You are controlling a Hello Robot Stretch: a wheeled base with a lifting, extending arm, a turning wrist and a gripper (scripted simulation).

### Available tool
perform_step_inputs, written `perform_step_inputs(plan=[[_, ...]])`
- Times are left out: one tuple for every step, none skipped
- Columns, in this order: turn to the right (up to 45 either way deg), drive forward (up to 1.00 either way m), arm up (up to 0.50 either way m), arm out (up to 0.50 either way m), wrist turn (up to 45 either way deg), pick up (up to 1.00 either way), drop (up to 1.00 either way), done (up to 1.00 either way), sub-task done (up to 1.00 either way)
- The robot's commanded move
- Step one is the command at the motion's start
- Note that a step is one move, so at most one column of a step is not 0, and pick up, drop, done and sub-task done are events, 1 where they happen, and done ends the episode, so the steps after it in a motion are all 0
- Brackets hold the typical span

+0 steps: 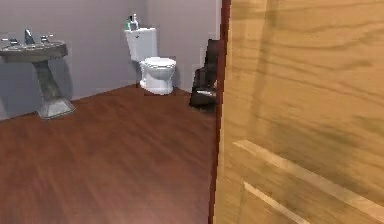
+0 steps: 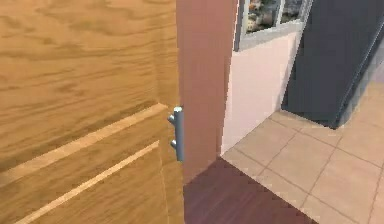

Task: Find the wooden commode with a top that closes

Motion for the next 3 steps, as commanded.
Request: perform_step_inputs(plan=[[-18.0,0.0,0.0,0.0,0.0,0.0,0.0,0.0,0.0],[0.0,0.6,0.0,0.0,0.0,0.0,0.0,0.0,0.0],[-27.0,0.0,0.0,0.0,0.0,0.0,0.0,0.0,0.0]])
